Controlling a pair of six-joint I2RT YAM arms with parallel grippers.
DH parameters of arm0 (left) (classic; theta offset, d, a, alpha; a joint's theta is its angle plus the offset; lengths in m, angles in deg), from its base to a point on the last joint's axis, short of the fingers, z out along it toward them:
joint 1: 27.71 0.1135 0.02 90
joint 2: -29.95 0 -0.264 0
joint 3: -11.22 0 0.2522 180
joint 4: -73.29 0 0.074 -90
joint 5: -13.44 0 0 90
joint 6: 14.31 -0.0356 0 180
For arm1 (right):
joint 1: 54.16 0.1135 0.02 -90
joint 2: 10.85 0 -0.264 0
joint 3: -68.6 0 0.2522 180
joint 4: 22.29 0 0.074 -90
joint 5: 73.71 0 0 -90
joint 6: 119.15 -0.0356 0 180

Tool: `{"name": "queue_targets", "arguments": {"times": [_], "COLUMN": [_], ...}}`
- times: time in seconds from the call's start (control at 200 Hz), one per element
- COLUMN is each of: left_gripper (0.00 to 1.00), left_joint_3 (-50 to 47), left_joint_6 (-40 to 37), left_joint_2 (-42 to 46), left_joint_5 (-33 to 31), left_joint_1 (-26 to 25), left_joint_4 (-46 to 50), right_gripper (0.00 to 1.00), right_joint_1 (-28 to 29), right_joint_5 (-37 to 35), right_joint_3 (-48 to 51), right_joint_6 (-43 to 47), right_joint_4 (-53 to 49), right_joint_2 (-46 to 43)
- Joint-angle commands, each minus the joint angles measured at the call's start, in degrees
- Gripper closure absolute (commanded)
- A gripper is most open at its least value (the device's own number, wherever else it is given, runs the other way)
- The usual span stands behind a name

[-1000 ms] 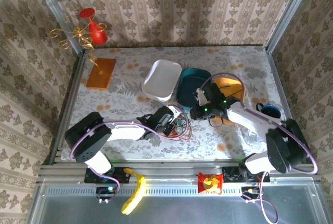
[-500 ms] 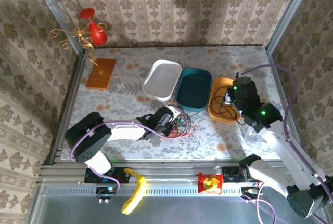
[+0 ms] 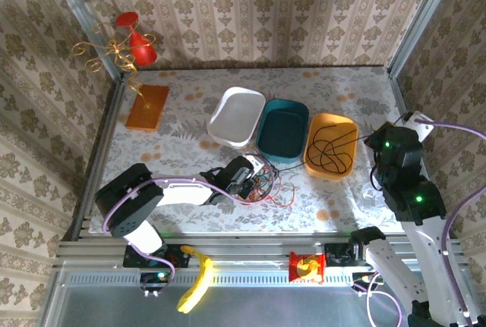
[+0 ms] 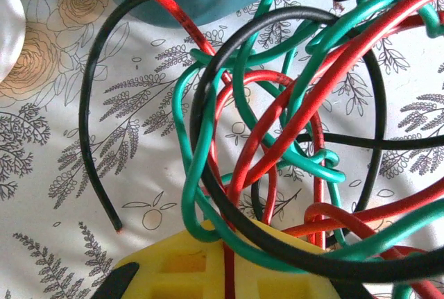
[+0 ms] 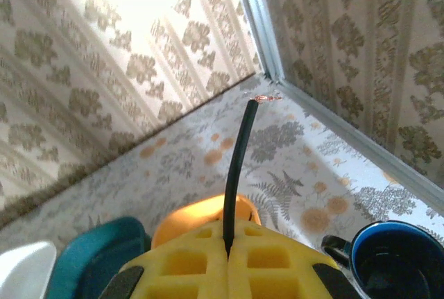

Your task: Untangle the cables

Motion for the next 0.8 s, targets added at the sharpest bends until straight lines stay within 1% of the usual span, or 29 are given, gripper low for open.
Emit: {"name": "queue_targets", "arguments": {"times": [0.0,0.045,0.085,0.19,0.255,0.37,0.47,0.54,0.65,0.725,0.795], "left_gripper": [0.9,0.9,0.9,0.9,0.9,0.9,0.9,0.9,0.9,0.9,0.9], "left_joint_3": [-1.94,-2.19,-2.31,-2.14,-2.29,-2.81,-3.26,-3.37,-3.22,-2.77,-2.33], "left_joint_6": [1.71,1.75,1.83,2.98,3.2,3.2,3.2,3.12,2.77,2.41,2.24], "left_joint_2": [-1.07,-1.0,-0.96,-1.47,-1.66,-1.49,-1.23,-1.31,-1.49,-1.66,-1.68], "left_joint_5": [-2.32,-2.47,-3.22,-8.29,-10.25,-10.5,-10.02,-9.96,-9.56,-9.31,-9.27], "left_joint_1": [-0.1,-0.07,-0.08,-0.1,-0.07,-0.08,-0.09,-0.11,-0.11,-0.05,-0.08], "left_joint_4": [2.18,2.26,2.47,4.46,5.09,5.23,4.89,4.67,4.13,4.02,4.0], "right_gripper": [1.0,1.0,1.0,1.0,1.0,1.0,1.0,1.0,1.0,1.0,1.0], "right_joint_1": [-1.12,-1.47,-1.95,-3.37,-4.15,-5.51,-6.77,-7.53,-7.92,-8.0,-8.0], "right_joint_5": [-5.29,-5.69,-6.08,-7.15,-7.26,-5.11,0.51,7.45,16.79,20.6,22.36], "right_joint_3": [-2.54,-3.07,-3.49,-4.73,-5.62,-8.2,-12.13,-16.37,-23.43,-24.75,-25.51], "right_joint_6": [-3.2,-2.93,-2.54,-1.31,-0.14,2.33,5.52,8.11,10.56,10.8,11.27], "right_joint_4": [2.45,2.43,4.38,6.16,7.45,10.06,12.25,12.23,8.73,8.73,9.62], "right_joint_2": [-1.05,-1.3,-1.6,-2.31,-2.32,-1.27,1.25,4.46,10.82,13.68,15.6]}}
